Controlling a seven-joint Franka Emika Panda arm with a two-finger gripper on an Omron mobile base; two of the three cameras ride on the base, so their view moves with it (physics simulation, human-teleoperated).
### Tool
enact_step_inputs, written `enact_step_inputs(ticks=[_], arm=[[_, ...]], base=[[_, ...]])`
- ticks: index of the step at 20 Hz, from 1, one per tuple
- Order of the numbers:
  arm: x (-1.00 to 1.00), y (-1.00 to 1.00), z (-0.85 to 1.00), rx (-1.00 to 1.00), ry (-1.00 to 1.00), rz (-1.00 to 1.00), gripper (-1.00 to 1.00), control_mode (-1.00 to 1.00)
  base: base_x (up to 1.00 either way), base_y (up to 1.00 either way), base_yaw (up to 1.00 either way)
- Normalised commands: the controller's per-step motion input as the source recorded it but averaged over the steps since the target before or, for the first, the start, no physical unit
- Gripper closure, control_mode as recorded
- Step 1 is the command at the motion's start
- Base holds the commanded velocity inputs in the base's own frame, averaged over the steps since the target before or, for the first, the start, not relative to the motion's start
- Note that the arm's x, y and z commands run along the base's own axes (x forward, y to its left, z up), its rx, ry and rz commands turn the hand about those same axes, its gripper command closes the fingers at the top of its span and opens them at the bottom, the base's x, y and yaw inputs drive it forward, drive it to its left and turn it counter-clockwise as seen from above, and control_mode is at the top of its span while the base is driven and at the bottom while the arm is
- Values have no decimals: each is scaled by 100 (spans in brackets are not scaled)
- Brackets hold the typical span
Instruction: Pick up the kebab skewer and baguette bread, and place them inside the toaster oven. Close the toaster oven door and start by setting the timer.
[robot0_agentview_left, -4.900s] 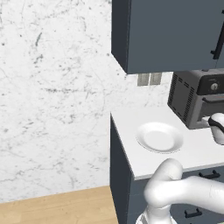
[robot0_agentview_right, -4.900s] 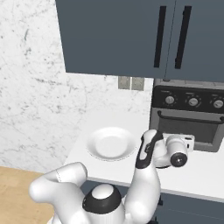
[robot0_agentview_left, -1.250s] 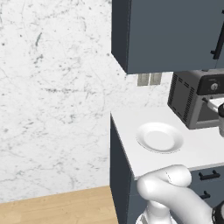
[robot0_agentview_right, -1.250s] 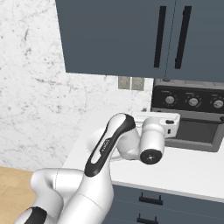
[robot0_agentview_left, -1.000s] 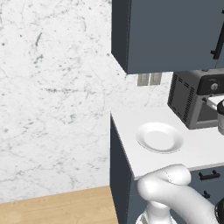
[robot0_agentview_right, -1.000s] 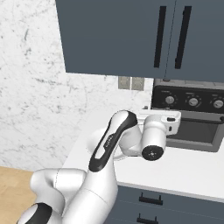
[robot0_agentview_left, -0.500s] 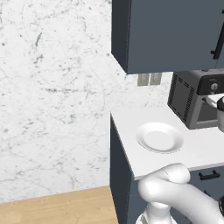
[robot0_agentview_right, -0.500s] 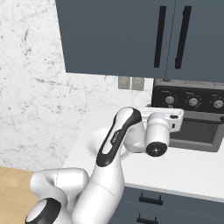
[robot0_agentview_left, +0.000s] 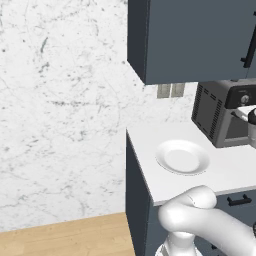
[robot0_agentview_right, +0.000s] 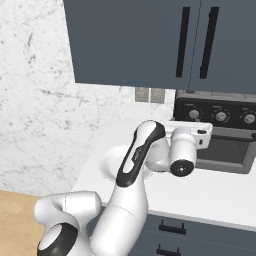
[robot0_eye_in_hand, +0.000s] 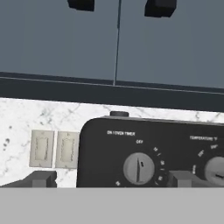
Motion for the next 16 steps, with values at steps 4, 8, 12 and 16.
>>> enact_step_inputs(ticks=[4,8,12,16], arm=[[8,-21,0,0,0,0,-100,-100],[20,-2,0,0,0,0,-100,-100],[15,0,0,0,0,0,-100,-100],[18,0,0,0,0,0,-100,-100]], base=[[0,0,0],[0,0,0],[0,0,0],[0,0,0]])
